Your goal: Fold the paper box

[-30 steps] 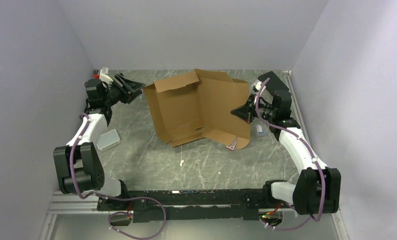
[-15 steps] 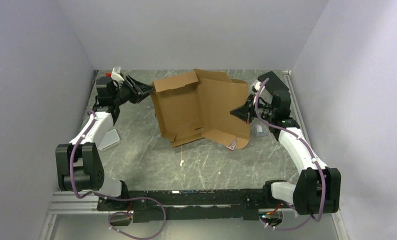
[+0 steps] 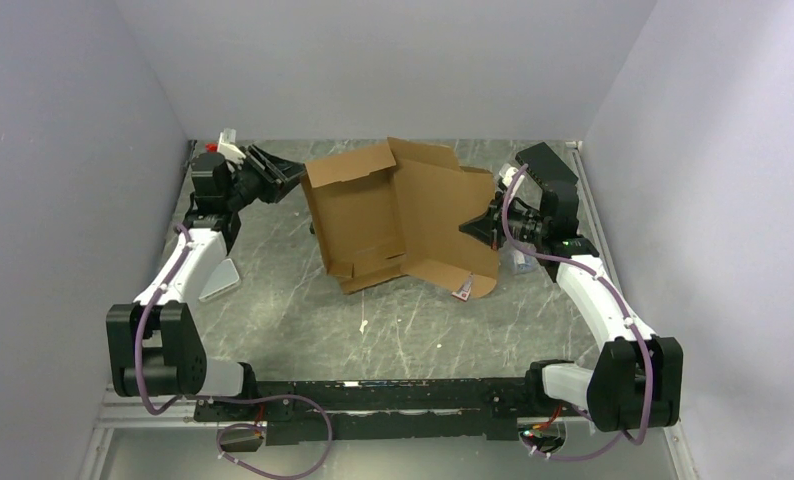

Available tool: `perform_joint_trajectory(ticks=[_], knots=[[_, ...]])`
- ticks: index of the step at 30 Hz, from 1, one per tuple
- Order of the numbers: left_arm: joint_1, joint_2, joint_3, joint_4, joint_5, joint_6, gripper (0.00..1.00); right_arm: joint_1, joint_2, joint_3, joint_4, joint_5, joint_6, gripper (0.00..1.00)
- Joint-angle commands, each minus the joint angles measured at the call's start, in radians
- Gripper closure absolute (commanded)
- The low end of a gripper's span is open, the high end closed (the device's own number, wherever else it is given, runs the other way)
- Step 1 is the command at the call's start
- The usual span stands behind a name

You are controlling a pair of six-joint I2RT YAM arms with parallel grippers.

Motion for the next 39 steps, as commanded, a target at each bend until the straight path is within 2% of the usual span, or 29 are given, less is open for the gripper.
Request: perform_joint_trajectory(ticks=[1, 8, 15, 27, 29, 33, 39], knots=[[-0.003, -0.041, -0.019, 0.062, -0.016, -0.058, 0.49, 0.01, -0.015, 0.026, -0.044, 0.025, -0.059, 1.0], [0.006, -0.093, -0.044, 0.046, -0.021, -0.058, 0.45, 0.011, -0.017, 0.026, -0.042, 0.05, -0.059, 1.0], [0.033, -0.174, -0.087, 0.056, -0.017, -0.03, 0.32, 0.013, -0.013, 0.024, -0.04, 0.058, -0.06, 1.0], [0.036, -0.126, -0.088, 0.125, 0.064, -0.017, 0.27, 0.02, -0.004, 0.025, -0.038, 0.072, -0.059, 1.0], [0.036, -0.14, -0.084, 0.081, 0.048, 0.021, 0.27, 0.021, 0.0, 0.025, -0.033, 0.086, -0.045, 1.0], [0.039, -0.2, -0.036, -0.158, -0.078, 0.196, 0.23, 0.021, 0.004, 0.024, -0.022, 0.12, -0.024, 1.0], [0.071, -0.299, -0.162, -0.094, -0.031, 0.157, 0.21, 0.02, 0.003, 0.024, -0.019, 0.146, -0.016, 1.0]])
